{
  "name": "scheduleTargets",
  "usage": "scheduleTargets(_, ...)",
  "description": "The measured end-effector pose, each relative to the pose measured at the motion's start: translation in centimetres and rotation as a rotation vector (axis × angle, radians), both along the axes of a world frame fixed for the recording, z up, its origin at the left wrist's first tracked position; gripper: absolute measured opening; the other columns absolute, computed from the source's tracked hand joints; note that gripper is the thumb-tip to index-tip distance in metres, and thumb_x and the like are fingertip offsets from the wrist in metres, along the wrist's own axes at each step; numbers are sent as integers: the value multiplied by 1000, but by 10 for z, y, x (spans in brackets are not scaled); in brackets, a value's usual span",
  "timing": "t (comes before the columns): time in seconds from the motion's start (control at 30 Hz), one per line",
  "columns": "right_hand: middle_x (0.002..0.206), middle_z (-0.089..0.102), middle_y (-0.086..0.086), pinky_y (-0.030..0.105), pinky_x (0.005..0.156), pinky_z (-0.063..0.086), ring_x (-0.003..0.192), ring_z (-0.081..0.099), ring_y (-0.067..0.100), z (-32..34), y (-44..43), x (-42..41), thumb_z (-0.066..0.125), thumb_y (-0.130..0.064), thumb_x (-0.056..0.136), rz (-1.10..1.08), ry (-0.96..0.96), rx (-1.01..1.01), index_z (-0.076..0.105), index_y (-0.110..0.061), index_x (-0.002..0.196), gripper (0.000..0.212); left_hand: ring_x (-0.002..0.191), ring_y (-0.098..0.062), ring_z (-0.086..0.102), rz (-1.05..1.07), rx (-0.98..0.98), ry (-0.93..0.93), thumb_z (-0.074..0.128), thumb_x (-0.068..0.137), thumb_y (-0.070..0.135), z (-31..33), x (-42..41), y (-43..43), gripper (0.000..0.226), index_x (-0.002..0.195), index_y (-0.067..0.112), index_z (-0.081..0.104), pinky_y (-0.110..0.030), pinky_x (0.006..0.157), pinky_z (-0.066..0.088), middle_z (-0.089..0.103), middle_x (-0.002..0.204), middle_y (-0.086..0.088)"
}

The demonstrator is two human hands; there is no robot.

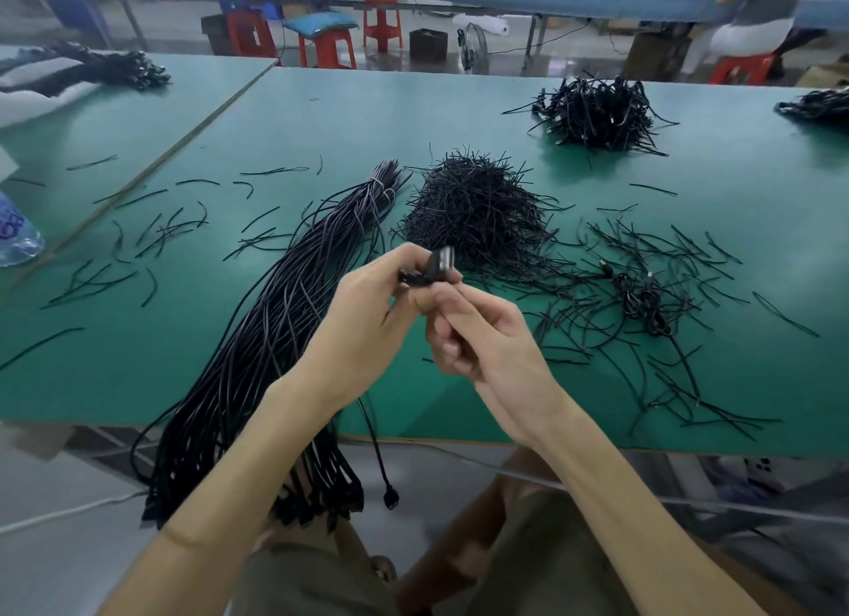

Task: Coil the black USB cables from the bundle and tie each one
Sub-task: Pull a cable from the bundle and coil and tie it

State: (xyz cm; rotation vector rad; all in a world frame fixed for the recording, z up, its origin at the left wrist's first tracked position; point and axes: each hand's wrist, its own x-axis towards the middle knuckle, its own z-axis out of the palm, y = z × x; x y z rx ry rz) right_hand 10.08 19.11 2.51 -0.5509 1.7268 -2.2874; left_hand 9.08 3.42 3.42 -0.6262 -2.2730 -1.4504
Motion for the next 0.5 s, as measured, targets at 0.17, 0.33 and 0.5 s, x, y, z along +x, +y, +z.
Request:
scheduleTargets(0.17,61,42,-6,21,48,25,53,33,9,16,-2,0,50,-29,105,6,53,26,49,-8,75,36,68,-3,61,136,-9,29,53,95,52,18,0,8,21,88,32,57,-13,64,47,67,81,18)
scheduleTargets(0.33,57,43,-7,19,42,28,46,34,9,26,0,0,44,-17,109,-41,135,130,47,-6,73,38,63,-6,54,278,-214,82,39,102,58,29,-3,6,41,86,21,47,-15,57,38,53,61,7)
scheduleTargets(0.5,55,43,-11,19,42,29,46,31,8,24,3,-4,43,-13,109,-56,206,200,45,-6,71,39,56,-15,52,242,-276,-72,42,106,53,34,-8,6,45,78,17,47,-29,54,39,57,60,3)
